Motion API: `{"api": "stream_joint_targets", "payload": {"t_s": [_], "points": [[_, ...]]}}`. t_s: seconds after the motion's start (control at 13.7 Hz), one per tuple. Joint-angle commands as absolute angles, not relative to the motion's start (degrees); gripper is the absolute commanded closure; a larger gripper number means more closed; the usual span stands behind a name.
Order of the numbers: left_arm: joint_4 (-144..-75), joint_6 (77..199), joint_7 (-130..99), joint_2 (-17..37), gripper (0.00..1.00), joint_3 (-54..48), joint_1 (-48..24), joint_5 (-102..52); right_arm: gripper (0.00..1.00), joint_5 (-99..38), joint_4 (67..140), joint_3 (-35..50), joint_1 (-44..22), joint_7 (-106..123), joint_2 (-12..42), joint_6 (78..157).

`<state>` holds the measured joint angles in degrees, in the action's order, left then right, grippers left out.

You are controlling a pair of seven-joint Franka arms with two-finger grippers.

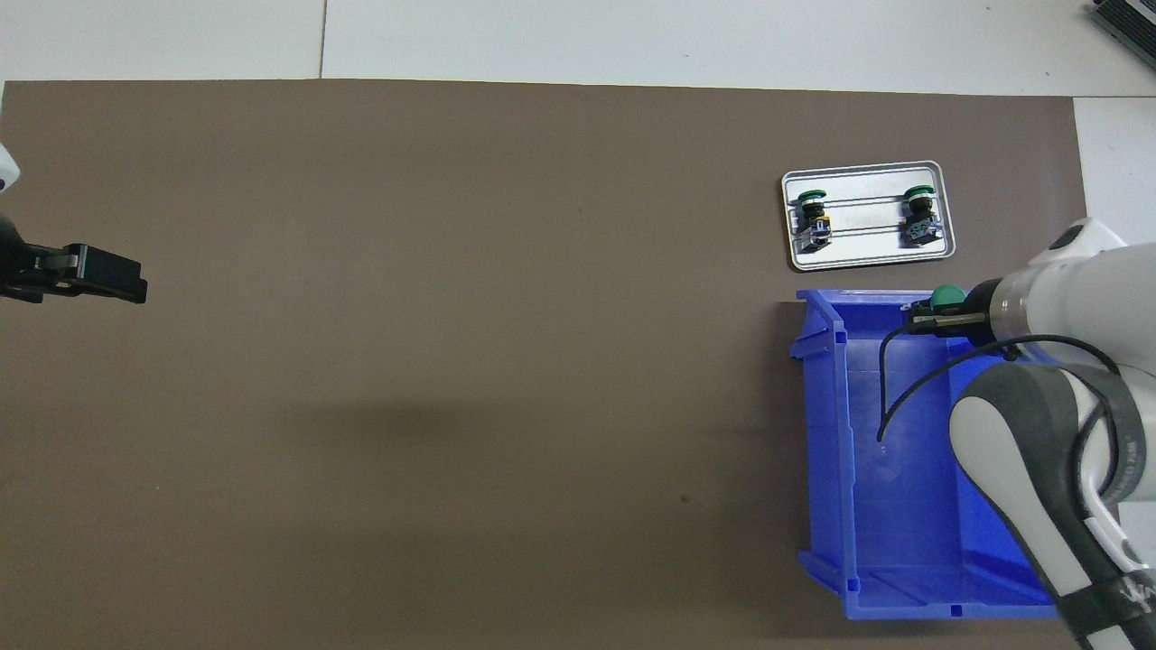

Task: Place and press button with both arms
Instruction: 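Carry the button with the right gripper over the blue bin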

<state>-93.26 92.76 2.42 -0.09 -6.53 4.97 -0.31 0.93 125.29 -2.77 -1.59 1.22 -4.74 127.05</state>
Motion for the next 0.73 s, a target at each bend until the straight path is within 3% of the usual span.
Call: {"api": "stream_joint_targets", "payload": {"t_s": [0.0, 0.29, 0.51, 0.59, 0.66], "points": [[-95.2, 93.2, 3.0, -1.8, 0.00, -6.7, 5.3, 0.6, 1.00, -0.7, 137.8, -1.8, -0.7, 2.6, -10.3, 136.0], [-95.2, 93.3, 2.9, -1.8, 0.00, -6.6, 5.3, 0.6, 1.00, -0.7, 148.3, -1.8, 0.4, 2.6, -7.5, 152.4], [-95.2, 93.2, 2.9, -1.8, 0.00, -6.6, 5.3, 0.6, 1.00, -0.7, 149.0, -1.8, 1.1, 2.6, -5.5, 154.2], [-95.2, 93.2, 2.9, -1.8, 0.00, -6.7, 5.3, 0.6, 0.83, -0.7, 149.0, -1.8, 1.1, 2.5, -5.5, 154.2], [-95.2, 93.2, 2.9, -1.8, 0.00, -6.7, 5.3, 0.6, 0.26, -0.7, 148.8, -1.8, 1.0, 2.3, -5.3, 154.0]]}}
